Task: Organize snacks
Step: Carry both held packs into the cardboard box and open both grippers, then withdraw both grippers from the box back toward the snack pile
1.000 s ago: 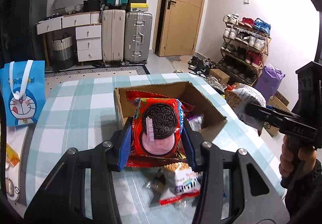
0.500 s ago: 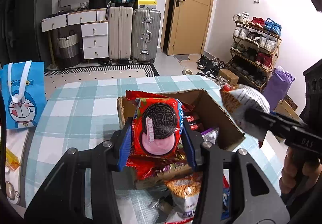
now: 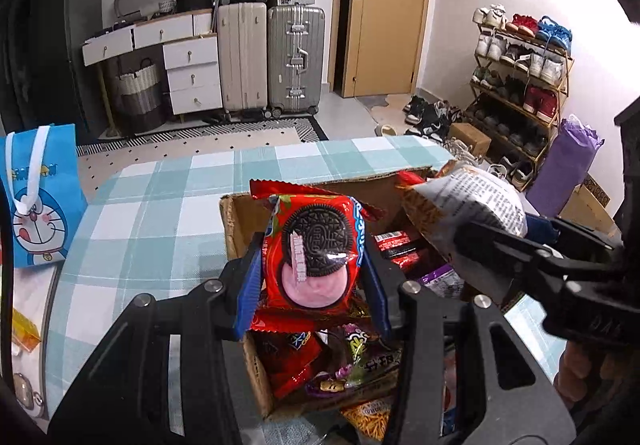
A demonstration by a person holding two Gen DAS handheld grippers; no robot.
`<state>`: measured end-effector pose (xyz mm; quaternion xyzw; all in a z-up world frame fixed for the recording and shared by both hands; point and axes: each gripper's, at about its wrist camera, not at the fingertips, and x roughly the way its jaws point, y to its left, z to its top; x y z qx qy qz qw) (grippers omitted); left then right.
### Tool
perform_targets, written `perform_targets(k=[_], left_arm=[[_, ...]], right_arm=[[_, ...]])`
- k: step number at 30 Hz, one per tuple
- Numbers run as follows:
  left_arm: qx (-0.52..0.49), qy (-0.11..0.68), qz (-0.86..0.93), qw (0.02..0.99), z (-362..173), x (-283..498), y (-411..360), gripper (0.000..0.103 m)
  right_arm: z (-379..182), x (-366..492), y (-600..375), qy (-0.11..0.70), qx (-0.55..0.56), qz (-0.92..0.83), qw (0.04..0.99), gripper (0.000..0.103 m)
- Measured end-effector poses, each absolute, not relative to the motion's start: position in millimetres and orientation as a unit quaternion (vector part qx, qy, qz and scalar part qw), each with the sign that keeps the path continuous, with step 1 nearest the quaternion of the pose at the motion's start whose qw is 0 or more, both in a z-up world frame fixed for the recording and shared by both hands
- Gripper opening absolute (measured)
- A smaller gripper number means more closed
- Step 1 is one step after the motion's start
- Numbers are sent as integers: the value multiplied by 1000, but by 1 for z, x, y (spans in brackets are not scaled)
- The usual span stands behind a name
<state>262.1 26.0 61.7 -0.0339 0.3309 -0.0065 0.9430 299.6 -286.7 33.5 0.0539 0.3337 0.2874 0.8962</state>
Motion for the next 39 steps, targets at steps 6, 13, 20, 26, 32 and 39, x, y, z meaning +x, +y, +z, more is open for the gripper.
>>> perform_targets(k=[6,13,20,26,32,39], left_arm=[[-37,340,-2,940,47,282,30,42],[-39,354,-7,934,31,302,32,42],[-32,365,-4,931,21,318,31,42],[-29,368,-9,929,23,313,31,64],[-33,344,-17,938,36,282,32,92],[-55,326,-5,944,39,231,48,103]], right_arm=[[26,313,-273,339,37,280,897,62],[18,325,-268,342,18,263,902,62],[9,336,-265,350,0,262,899,63],[13,333,-269,342,8,283,896,66],[28,305,-288,309,1,298,903,91],[31,280,-318,315,30,283,905,102]])
